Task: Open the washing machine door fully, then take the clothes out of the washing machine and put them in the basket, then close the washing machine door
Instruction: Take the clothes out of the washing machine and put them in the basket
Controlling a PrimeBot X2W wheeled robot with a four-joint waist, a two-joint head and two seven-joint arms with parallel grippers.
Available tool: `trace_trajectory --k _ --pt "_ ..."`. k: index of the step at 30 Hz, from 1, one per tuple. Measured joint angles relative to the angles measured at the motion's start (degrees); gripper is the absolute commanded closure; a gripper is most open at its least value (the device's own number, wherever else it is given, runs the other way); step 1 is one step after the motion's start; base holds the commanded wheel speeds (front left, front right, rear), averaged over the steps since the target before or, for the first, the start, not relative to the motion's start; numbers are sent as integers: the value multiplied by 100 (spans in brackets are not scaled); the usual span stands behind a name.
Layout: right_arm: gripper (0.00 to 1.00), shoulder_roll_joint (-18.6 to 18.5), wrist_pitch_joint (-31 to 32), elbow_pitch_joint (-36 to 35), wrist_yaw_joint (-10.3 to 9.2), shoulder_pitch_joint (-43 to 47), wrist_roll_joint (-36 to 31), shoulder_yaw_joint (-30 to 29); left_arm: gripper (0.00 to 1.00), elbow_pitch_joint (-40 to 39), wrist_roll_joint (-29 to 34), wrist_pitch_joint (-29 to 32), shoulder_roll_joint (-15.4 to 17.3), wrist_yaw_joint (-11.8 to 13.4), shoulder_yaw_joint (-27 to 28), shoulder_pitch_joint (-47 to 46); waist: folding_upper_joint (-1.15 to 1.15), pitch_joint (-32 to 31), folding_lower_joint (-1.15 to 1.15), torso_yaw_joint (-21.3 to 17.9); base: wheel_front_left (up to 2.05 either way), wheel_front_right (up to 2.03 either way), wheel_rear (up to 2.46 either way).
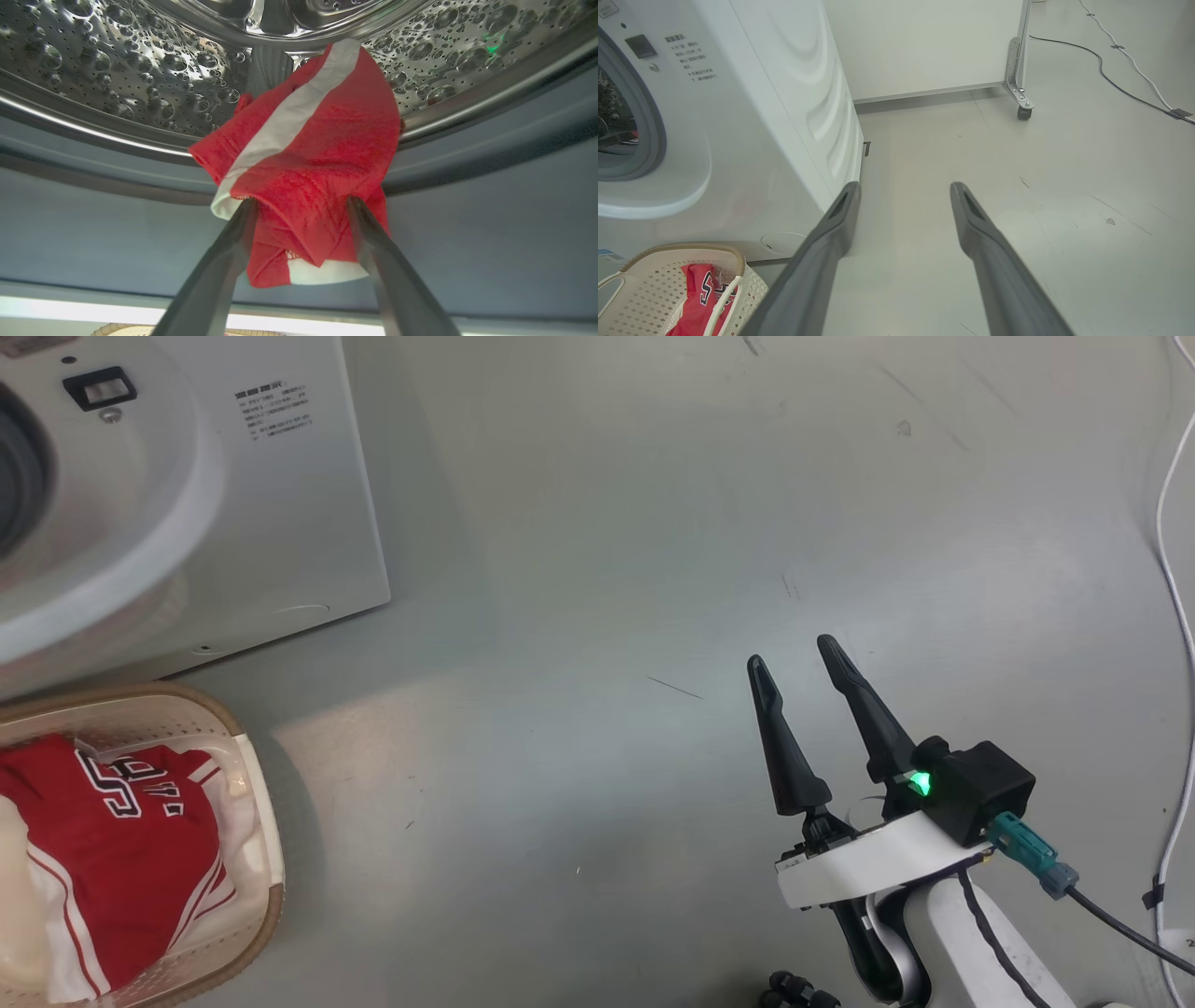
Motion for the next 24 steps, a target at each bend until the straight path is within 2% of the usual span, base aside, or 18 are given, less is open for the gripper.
trace_trajectory --k 5,17,18,19,20,21,24 --pt "0 1 0 -77 -90 -15 23 -1 0 193 11 144 26 18 -64 -240 0 86 0 -49 0 0 0" --pt "0 3 0 -130 -144 -108 23 58 0 667 188 179 160 44 -241 -730 0 212 0 -61 0 0 0" --pt "0 3 0 -132 -145 -108 23 64 11 692 209 179 168 44 -253 -759 0 220 0 -61 0 0 0" --pt "0 2 0 -134 -146 -110 23 66 49 711 212 178 170 43 -264 -790 0 228 0 -61 0 0 0" --pt "0 2 0 -138 -151 -114 23 68 65 731 212 176 170 41 -274 -822 0 236 0 -61 0 0 0" --pt "0 2 0 -142 -165 -125 23 69 100 753 213 174 170 31 -293 -855 0 243 0 -61 0 0 0" --pt "0 2 0 -151 -196 -149 22 69 100 834 221 140 164 -15 -363 -925 0 258 0 -59 0 0 0"
